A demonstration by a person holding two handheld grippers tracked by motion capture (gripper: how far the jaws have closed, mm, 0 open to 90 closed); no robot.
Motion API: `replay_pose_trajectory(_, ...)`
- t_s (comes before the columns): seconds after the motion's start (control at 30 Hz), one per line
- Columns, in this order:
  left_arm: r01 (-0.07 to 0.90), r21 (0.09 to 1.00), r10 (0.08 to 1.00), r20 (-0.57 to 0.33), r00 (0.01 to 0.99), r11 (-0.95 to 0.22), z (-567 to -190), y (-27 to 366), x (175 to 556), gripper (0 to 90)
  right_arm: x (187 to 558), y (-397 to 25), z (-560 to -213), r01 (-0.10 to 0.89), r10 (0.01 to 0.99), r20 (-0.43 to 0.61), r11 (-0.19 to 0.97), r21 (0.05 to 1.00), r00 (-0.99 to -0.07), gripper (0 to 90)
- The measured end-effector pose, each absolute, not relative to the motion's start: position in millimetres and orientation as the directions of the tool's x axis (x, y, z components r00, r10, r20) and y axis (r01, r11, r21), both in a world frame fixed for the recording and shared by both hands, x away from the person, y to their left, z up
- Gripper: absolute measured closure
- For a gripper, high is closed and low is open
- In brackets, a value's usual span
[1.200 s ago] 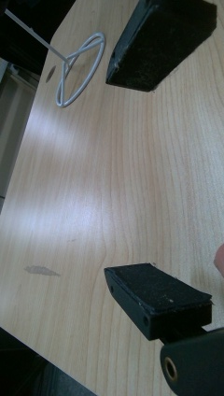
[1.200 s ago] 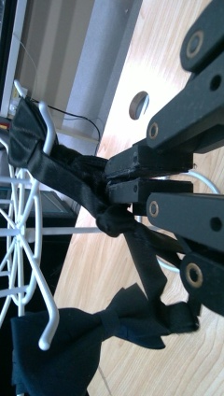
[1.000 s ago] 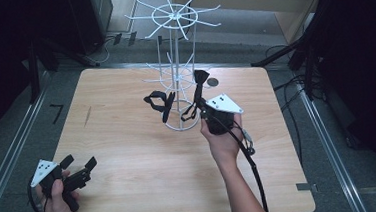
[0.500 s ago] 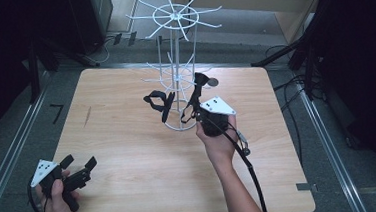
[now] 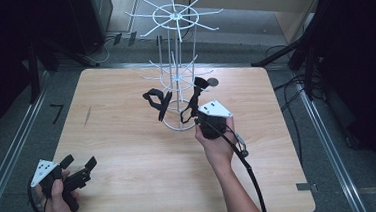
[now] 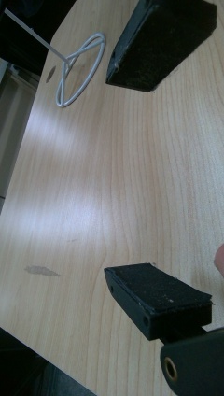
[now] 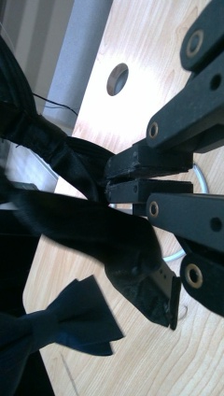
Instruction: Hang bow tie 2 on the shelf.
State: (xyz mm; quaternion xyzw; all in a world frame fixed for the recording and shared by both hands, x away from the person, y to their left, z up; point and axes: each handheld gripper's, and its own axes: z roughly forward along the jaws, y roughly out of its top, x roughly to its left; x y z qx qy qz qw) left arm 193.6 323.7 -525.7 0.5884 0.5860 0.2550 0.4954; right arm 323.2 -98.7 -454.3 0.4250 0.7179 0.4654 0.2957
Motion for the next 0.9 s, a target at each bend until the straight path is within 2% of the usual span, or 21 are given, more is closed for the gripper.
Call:
replay_pose_trajectory(0.33, 0.437, 0.882, 0.942, -0.280, 0.183, 0.177, -526, 324, 194, 8.7, 326, -100, -461, 0.351, 0.884, -0.022, 0.208, 0.913, -0.467, 86.0)
replay_pose_trajectory(0.43, 0.436, 0.882, 0.942, -0.281, 0.184, 0.178, -526, 324, 194, 8.7, 326, -101, -462, 0.353, 0.874, -0.005, 0.202, 0.913, -0.487, 76.1)
replay_pose_trajectory(0.53, 0.436, 0.882, 0.942, -0.281, 0.184, 0.178, -526, 324, 194, 8.7, 324, -99, -465, 0.351, 0.871, -0.011, 0.210, 0.913, -0.492, 60.8)
replay_pose_trajectory(0.6, 0.436, 0.882, 0.942, -0.281, 0.183, 0.179, -526, 324, 194, 8.7, 323, -99, -466, 0.342, 0.875, -0.026, 0.216, 0.915, -0.483, 55.2)
replay_pose_trajectory(0.9, 0.435, 0.882, 0.942, -0.282, 0.183, 0.179, -526, 324, 194, 8.7, 318, -109, -473, 0.351, 0.883, -0.017, 0.204, 0.914, -0.469, 47.6)
